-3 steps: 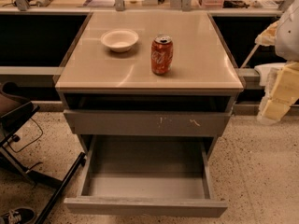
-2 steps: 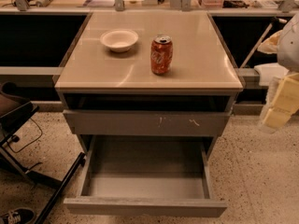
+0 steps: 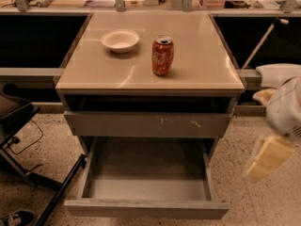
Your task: Close middle drawer
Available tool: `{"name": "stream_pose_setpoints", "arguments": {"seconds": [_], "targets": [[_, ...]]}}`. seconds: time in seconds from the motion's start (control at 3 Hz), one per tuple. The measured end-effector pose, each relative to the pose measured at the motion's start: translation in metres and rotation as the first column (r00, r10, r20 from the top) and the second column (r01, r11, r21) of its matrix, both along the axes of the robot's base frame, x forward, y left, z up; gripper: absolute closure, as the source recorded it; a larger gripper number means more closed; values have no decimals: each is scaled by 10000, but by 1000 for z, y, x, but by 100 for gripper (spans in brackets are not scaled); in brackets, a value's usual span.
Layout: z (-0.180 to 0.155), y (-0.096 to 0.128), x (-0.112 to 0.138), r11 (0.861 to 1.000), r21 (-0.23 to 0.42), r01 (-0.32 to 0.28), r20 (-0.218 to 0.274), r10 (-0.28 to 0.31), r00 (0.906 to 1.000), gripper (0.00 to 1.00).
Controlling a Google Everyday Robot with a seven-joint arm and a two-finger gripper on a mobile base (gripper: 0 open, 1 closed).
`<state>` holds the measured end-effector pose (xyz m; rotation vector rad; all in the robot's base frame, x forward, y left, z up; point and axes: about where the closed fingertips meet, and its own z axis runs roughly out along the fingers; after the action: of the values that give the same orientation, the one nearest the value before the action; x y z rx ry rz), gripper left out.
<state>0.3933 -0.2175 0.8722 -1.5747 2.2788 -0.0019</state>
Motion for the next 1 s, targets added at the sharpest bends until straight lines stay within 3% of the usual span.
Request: {"name": "stream_pose_setpoints", "arguments": {"seconds": [0.33,0.67,1.0], "targets": [[-78,-4,-32,9993,115,353,-727,-344,9968,0],[-78,-4,-31,9993,118,350,-712,-341,9969,0],[-107,2,-50,9976,445,536,-944,-493,9943,0]]}}
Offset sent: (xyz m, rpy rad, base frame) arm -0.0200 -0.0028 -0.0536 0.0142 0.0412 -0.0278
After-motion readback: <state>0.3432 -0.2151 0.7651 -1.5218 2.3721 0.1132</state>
